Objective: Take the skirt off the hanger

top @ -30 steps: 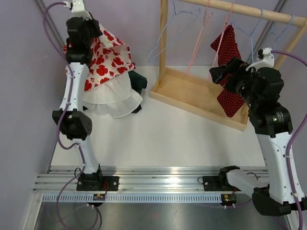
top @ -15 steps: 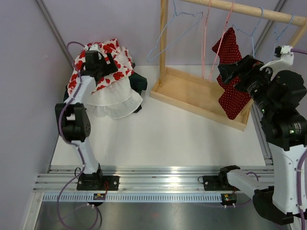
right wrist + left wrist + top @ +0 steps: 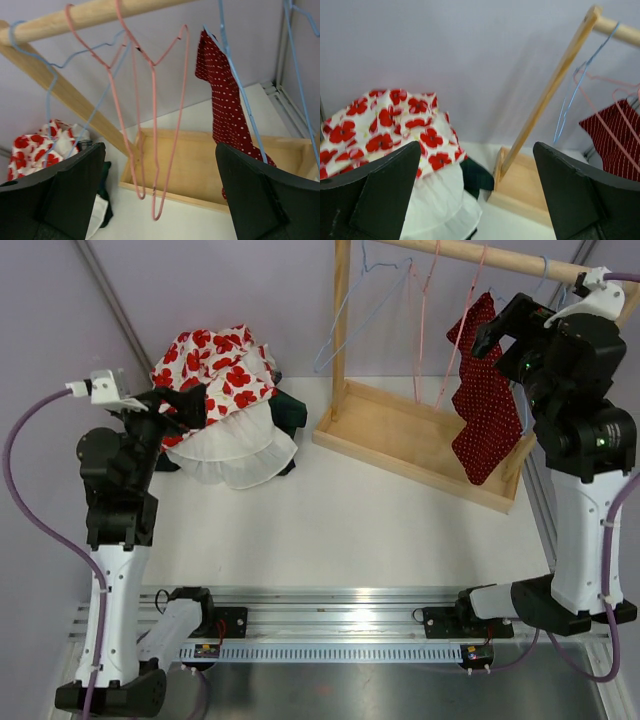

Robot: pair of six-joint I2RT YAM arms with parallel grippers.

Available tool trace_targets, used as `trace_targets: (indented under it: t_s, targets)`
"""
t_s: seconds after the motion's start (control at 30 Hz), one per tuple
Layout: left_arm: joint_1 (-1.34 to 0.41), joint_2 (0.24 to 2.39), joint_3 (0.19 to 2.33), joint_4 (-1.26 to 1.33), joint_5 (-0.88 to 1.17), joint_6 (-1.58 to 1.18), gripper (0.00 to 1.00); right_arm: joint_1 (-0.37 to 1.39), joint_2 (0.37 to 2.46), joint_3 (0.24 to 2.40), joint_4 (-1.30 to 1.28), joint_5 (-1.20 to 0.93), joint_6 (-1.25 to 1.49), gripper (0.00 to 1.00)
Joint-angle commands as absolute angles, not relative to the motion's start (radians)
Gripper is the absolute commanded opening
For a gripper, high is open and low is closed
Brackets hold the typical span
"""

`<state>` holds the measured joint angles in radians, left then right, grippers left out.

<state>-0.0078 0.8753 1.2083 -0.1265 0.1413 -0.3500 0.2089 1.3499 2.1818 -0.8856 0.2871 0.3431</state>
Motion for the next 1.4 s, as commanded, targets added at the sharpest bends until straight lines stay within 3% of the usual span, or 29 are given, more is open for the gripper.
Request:
trace_targets:
  t_s: [0.0, 0.2, 0.73, 0.8, 0.87, 0.9, 0.97, 1.1, 1.17, 1.37]
  targets:
    - [-0.012, 0.793, 1.056, -0.253, 0.21, -0.33, 0.99, 0.206, 1.353, 2.149, -0.908, 0.434, 0.293, 1.0]
    - [-0.012, 0.566, 0.855, -0.317, 0.239, -0.307, 0.99, 0.195, 1.365, 2.066, -0.887, 0.508, 0.287, 1.0]
    - [-0.015, 0.529, 0.799, -0.33, 0.27, -0.311, 0.99, 0.043, 1.399, 1.91, -0.842, 0.436, 0.311, 0.96]
    - [-0.015, 0.532, 0.796, -0.328, 0.276, -0.314, 0.99, 0.025, 1.399, 1.898, -0.836, 0.411, 0.321, 0.72]
    - [-0.017, 0.54, 0.796, -0.319, 0.276, -0.319, 0.99, 0.02, 1.402, 1.894, -0.827, 0.39, 0.328, 0.39]
    - [-0.018, 0.545, 0.798, -0.318, 0.278, -0.321, 0.99, 0.018, 1.404, 1.893, -0.825, 0.388, 0.33, 0.15]
    - [-0.017, 0.558, 0.808, -0.318, 0.293, -0.322, 0.99, 0.015, 1.413, 1.896, -0.825, 0.385, 0.336, 0.0]
    - [-0.049, 0.607, 0.847, -0.327, 0.368, -0.276, 0.99, 0.011, 1.417, 1.902, -0.825, 0.362, 0.347, 0.0]
    - [-0.107, 0.626, 0.882, -0.342, 0.286, -0.246, 0.99, 0.011, 1.416, 1.913, -0.828, 0.33, 0.354, 0.0]
    - [-0.484, 0.762, 1.023, -0.305, 0.058, -0.173, 0.99, 0.011, 1.379, 2.012, -0.857, 0.25, 0.38, 0.0]
